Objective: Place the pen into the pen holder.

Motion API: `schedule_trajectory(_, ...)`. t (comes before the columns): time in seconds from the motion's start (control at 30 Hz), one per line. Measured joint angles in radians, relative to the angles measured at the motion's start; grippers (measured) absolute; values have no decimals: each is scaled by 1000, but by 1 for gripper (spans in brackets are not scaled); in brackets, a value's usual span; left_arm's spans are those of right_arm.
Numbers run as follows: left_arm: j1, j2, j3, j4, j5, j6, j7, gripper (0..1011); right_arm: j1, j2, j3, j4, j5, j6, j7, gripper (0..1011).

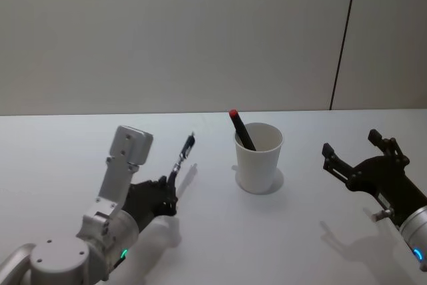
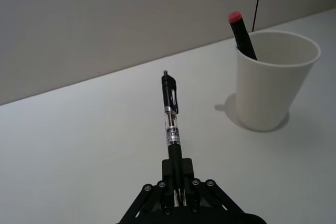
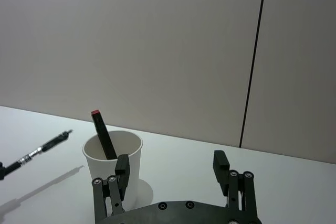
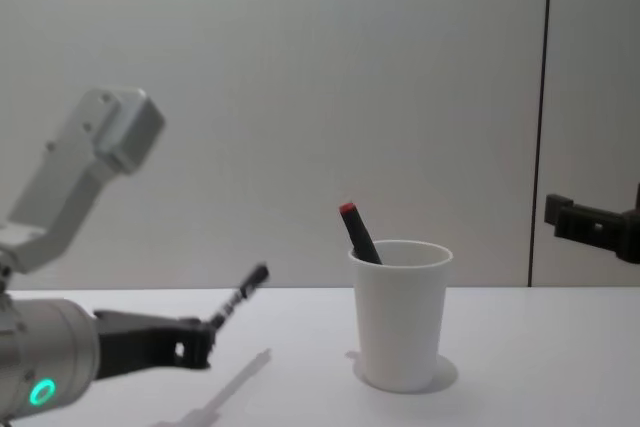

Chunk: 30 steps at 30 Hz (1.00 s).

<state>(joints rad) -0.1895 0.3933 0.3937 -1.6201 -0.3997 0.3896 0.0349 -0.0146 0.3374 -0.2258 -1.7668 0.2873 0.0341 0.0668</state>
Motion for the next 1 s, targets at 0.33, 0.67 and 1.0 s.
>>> schedule_trajectory(0.33,41,28,-27,-46,-29,-151,54,105,0,0,0,0,0,0,0,1002)
schedule_trajectory(0.67,58,47,-54,-79,-41,-310,53,105,0,0,0,0,0,0,0,1002)
schedule_trajectory(1.0,35,42,-69,-79,-42,-425,-44,105,0,0,0,0,0,0,0,1002)
